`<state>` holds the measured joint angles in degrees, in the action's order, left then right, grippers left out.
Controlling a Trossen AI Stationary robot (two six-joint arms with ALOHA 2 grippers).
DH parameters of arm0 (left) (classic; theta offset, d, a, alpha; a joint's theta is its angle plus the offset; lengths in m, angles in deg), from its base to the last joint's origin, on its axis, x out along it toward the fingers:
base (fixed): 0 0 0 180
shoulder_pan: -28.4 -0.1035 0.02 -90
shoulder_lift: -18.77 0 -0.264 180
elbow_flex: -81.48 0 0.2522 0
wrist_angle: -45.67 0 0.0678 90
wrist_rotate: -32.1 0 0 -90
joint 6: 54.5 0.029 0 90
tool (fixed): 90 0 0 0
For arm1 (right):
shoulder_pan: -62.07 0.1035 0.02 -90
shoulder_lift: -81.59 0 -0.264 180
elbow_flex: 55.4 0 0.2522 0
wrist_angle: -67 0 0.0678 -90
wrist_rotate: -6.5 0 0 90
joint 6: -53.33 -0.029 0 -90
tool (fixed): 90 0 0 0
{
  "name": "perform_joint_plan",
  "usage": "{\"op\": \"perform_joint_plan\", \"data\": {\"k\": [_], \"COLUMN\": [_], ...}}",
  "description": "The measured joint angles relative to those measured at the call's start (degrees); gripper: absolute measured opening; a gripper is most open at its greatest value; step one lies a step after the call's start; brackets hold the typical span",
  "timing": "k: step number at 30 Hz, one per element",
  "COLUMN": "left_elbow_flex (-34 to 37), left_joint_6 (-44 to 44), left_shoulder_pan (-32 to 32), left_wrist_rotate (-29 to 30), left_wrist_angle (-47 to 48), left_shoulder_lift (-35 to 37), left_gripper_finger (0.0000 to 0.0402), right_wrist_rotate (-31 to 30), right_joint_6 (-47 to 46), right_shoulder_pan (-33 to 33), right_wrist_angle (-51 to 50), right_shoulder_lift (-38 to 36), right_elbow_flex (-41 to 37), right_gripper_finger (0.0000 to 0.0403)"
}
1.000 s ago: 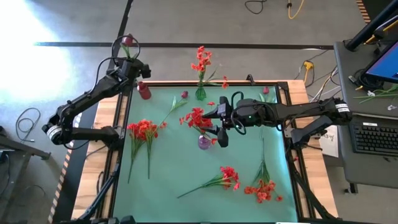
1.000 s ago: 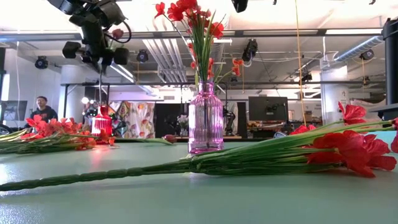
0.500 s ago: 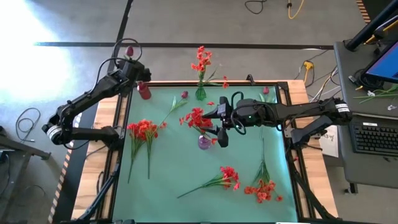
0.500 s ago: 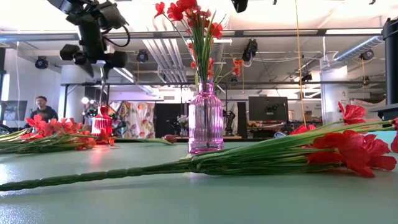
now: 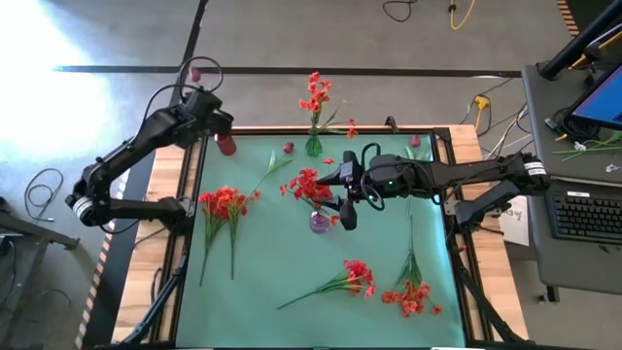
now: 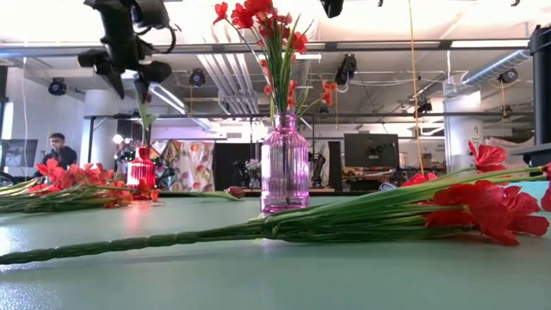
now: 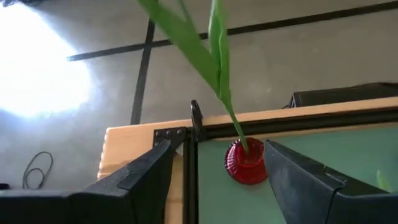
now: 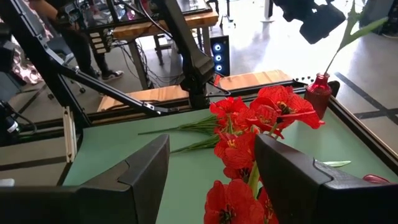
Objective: Sort flowers into vase by color
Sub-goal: Put the right pink flower into the red vase
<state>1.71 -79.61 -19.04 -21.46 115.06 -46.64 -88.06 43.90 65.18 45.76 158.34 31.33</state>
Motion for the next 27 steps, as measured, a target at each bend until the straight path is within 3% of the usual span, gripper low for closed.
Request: {"op": "perform_joint_plan", "data": {"k": [6,11,18,27], "left_elbow_flex": [-6.48,-11.14,-11.59,-6.76], "left_joint_6": [0.65,-0.14,-3.55,-16.46], "left_shoulder_pan": [1.57,7.70,26.29,50.36], "left_wrist_rotate": [-1.04,-1.10,-1.09,-1.74], "left_wrist_angle": [6.04,12.10,12.36,19.53], "left_shoulder_lift": [0.00,0.53,3.08,4.35], "left_gripper_finger": [0.0236,0.0236,0.0236,0.0236], "right_wrist_rotate": [-0.02,0.02,-0.04,-0.02], "right_joint_6": [0.02,0.02,-0.89,-8.55], "right_shoulder_pan": [-0.04,0.42,1.00,5.51], "right_wrist_angle": [0.00,-3.44,-12.33,-23.78], "right_shoulder_lift": [0.00,-0.77,-5.73,-8.07], "right_elbow_flex": [0.00,1.11,3.40,3.28], "right_gripper_finger": [0.0228,0.0228,0.0228,0.0228]}}
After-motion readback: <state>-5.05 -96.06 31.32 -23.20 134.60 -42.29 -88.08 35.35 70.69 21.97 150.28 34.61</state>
